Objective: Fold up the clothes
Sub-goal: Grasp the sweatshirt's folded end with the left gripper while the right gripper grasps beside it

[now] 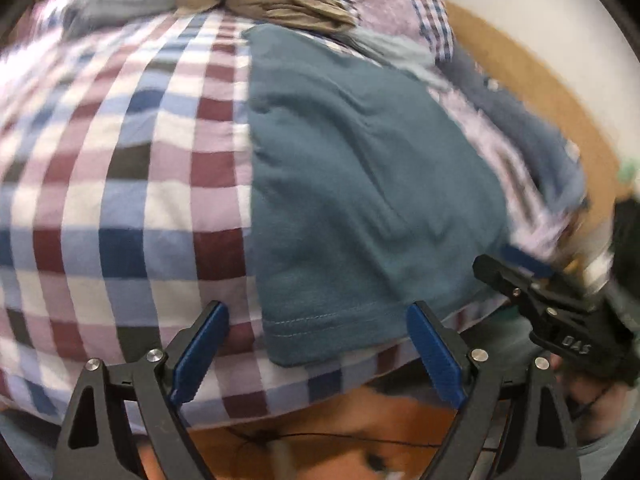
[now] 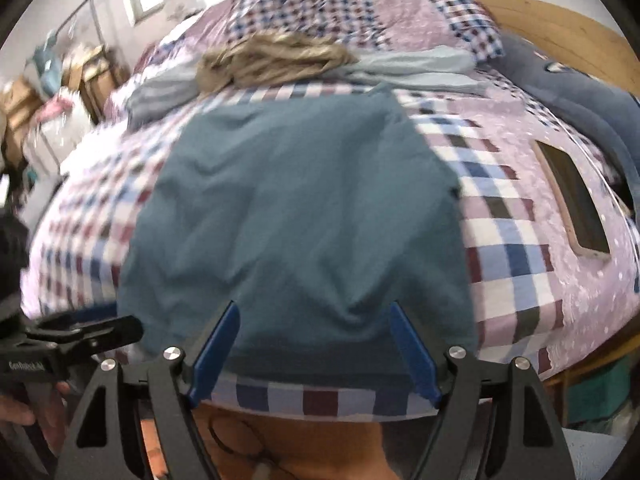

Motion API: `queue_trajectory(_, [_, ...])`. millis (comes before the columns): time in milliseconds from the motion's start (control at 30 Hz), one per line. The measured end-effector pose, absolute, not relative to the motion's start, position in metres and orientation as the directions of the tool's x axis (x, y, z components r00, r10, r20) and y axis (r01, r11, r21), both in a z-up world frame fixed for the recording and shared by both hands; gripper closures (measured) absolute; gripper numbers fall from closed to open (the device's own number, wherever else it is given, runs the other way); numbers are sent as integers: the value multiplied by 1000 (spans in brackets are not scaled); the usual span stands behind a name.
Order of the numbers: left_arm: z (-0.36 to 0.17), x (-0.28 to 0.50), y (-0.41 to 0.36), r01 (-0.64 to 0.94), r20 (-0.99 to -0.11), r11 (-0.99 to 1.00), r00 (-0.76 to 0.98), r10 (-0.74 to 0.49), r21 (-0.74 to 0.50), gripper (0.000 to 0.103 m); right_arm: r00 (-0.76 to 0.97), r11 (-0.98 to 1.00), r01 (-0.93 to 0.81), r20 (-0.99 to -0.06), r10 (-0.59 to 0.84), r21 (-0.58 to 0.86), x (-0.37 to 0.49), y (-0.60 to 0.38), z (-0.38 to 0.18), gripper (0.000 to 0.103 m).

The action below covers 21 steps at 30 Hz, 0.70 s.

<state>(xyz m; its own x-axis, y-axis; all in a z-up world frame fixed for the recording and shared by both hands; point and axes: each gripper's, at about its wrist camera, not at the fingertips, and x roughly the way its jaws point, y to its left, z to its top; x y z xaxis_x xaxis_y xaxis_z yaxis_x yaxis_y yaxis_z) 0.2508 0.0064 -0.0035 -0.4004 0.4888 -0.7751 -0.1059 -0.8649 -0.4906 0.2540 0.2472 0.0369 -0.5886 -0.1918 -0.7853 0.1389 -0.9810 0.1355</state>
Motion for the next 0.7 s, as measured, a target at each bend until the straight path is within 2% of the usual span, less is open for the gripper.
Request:
queue_trajectory(133, [-17,247,-17,-10,-660,-710,-359,660,-704,10,-629,-972,95,-744,-226,215,254,263,48,23])
queue_trajectory(200, [-26,246,-21,28,-622,-652,-335,708,-758,10,-639,-965,93,-728,-246,245,252,267,51,23])
queue_trajectory(467, [-38,244,-23,76,-591,-600,-314,743,-796,10,-647,-949,155,-698,-307,273,253,259,55,23])
queue_trajectory(700, [-37,242,-19,68,-489,-494,-307,817,-867,10,-651,-935,343,-695,-306,91,272,212,58,23])
